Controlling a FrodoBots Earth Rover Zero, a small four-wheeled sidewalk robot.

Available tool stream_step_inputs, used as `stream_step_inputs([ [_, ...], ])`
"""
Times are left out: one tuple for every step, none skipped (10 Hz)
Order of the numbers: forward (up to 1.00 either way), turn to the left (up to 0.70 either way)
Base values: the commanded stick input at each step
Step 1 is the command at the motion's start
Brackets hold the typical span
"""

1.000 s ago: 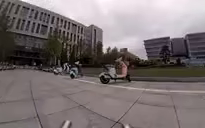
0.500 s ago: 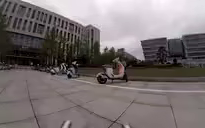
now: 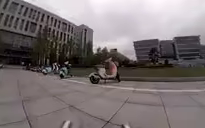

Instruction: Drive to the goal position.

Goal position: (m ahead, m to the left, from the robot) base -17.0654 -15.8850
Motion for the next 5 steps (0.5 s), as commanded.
stream_step_inputs([
  [0.00,-0.76],
  [0.00,-0.76],
  [0.00,-0.76],
  [0.00,-0.76],
  [0.00,-0.76],
])
